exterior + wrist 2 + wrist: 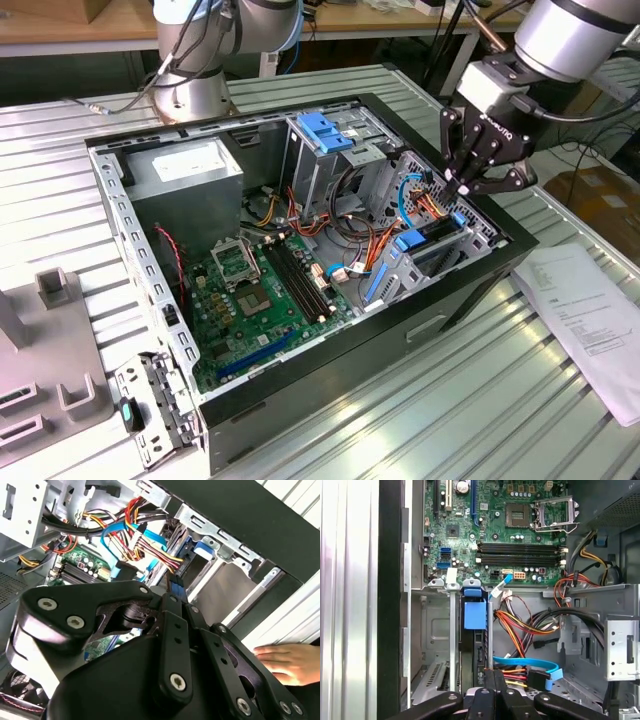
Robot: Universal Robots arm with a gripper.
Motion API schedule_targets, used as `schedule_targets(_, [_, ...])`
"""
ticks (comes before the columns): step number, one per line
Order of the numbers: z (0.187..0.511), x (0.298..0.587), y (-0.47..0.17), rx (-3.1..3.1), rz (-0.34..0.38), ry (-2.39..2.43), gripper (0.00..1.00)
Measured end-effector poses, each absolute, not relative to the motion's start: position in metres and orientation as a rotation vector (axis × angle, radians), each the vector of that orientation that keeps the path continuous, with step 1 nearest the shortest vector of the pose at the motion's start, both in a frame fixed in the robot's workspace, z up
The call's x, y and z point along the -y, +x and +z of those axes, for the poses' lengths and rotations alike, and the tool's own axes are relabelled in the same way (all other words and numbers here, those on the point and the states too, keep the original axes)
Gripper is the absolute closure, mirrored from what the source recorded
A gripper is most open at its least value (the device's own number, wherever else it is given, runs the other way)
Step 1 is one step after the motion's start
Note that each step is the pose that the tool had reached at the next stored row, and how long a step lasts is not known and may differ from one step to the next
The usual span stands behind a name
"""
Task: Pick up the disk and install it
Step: 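Insert the second disk wire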
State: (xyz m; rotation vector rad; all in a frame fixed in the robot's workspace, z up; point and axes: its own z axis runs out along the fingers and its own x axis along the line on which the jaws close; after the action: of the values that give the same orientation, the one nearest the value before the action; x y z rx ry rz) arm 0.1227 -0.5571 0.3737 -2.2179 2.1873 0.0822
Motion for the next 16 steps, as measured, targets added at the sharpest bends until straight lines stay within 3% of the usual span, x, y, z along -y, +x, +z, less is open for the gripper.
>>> schedule_targets(16, [0.39,0.519,0.119,-2.183,0.082,-2.222,0.89])
